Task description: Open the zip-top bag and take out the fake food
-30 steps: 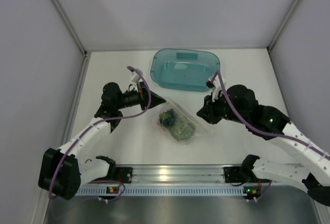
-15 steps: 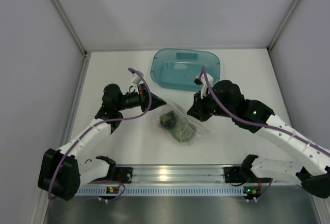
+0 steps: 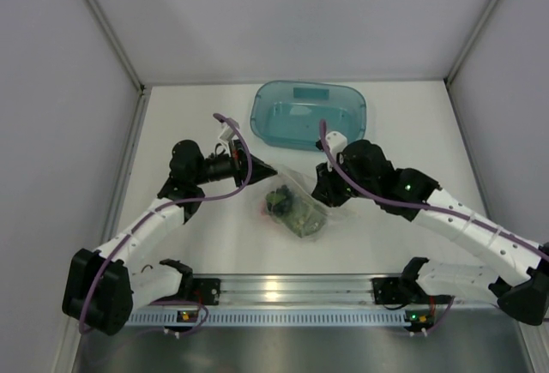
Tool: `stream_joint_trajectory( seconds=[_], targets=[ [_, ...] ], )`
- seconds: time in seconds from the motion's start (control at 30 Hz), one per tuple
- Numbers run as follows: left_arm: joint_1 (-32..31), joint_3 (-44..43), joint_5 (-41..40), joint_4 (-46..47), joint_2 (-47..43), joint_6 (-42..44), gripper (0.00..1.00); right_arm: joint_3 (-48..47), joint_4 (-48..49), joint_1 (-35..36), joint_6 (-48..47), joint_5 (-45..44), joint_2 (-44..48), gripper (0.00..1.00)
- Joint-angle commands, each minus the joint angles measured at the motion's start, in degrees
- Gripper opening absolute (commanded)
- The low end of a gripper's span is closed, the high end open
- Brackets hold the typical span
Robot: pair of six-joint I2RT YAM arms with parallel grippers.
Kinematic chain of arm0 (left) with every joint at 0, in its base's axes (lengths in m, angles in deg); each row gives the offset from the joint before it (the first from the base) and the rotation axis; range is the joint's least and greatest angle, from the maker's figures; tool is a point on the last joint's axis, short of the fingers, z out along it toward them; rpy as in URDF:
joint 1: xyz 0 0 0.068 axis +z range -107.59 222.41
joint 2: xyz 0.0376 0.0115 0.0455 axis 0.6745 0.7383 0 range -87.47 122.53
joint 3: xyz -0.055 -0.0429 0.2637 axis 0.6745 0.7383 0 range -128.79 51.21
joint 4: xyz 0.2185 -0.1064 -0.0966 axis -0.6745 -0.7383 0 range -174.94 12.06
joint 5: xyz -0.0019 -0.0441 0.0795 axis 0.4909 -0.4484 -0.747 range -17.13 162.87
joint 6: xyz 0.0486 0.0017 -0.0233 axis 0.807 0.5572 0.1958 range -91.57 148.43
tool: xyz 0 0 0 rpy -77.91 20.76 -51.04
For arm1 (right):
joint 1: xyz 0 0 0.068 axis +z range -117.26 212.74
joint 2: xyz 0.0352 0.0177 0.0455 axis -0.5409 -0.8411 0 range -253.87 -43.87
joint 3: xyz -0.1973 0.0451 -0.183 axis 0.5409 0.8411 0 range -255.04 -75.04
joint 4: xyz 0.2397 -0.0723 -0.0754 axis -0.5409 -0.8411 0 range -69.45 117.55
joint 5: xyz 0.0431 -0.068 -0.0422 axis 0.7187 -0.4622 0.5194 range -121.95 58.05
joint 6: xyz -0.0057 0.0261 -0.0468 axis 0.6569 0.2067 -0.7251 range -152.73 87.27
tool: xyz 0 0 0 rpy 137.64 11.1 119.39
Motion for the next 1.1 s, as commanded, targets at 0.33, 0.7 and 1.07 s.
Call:
stream_joint_trajectory(
  seconds=[0.33, 0.7, 1.07],
  targets=[
    [-0.7, -0.7, 0.9, 4.2, -0.7, -1.4, 0.00, -0.3, 0.1, 3.4, -3.6, -2.0, -3.5, 0.31],
    [-1.4, 1.5, -4.8, 4.2, -3.0, -1.9, 0.00, -4.5, -6.6, 5.1, 10.7, -14.1, -6.8, 0.36],
    [-6.4, 4.3, -12.9, 4.2, -6.0, -0.8, 0.00, -6.6, -9.4, 9.6, 16.2, -16.0, -8.2, 0.44]
  ],
)
